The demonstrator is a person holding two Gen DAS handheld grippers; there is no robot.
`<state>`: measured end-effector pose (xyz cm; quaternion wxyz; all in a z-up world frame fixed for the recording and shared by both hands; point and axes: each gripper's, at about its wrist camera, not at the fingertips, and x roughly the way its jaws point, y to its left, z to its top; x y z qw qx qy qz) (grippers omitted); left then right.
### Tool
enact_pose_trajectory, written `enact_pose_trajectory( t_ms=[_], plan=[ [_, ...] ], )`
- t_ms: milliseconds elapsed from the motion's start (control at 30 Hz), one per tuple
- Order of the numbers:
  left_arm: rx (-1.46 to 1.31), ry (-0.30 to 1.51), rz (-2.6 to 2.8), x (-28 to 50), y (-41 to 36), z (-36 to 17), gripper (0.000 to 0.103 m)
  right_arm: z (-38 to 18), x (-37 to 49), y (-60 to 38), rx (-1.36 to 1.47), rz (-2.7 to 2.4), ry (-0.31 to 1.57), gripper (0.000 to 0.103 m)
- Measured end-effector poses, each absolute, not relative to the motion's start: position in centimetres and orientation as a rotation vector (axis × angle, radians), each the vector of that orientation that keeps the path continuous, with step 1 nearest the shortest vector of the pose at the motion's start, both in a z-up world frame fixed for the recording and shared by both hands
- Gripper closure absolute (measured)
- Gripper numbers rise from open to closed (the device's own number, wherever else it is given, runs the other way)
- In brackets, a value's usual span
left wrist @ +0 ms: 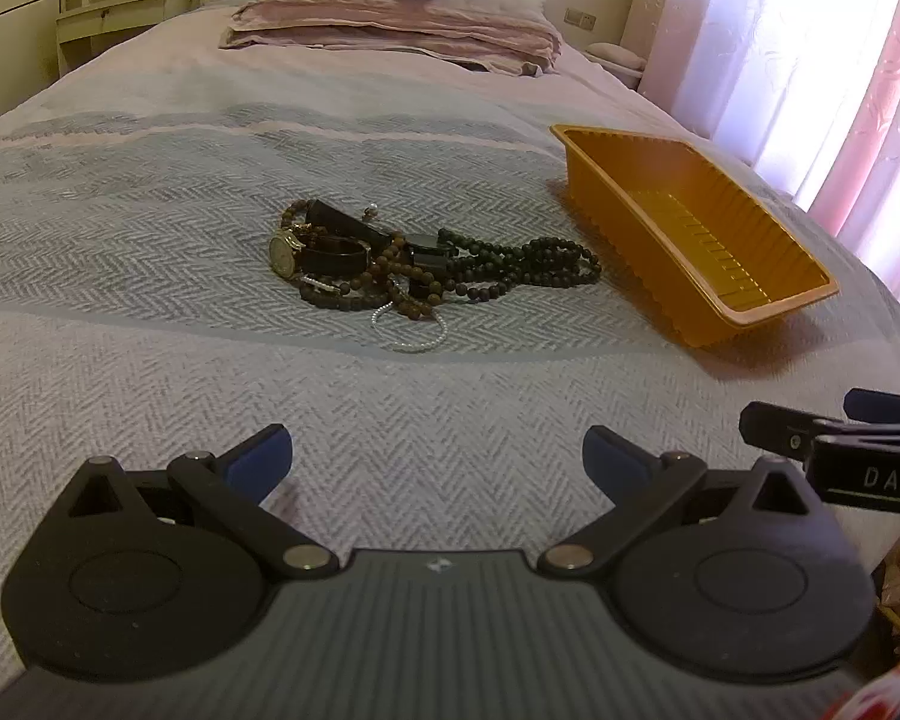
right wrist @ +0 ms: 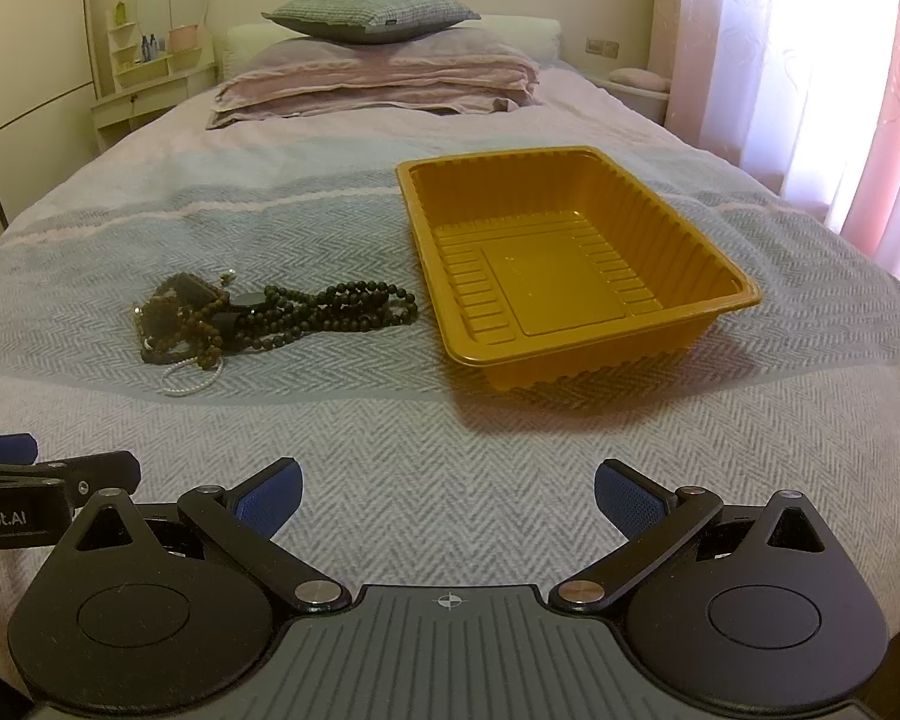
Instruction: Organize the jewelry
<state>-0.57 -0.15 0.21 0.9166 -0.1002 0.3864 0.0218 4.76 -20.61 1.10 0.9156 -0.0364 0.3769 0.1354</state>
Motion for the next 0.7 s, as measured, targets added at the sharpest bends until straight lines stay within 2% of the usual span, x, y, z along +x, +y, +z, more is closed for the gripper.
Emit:
enact_pose_trajectory(
  t_ms=[700],
  plan=[
    [-0.21, 0.799, 0.045, -0.52, -0.14, -0.06, 0.001, 1.21, 4.87, -20.6, -0.073, 0.279, 0.773, 0.0]
  ],
)
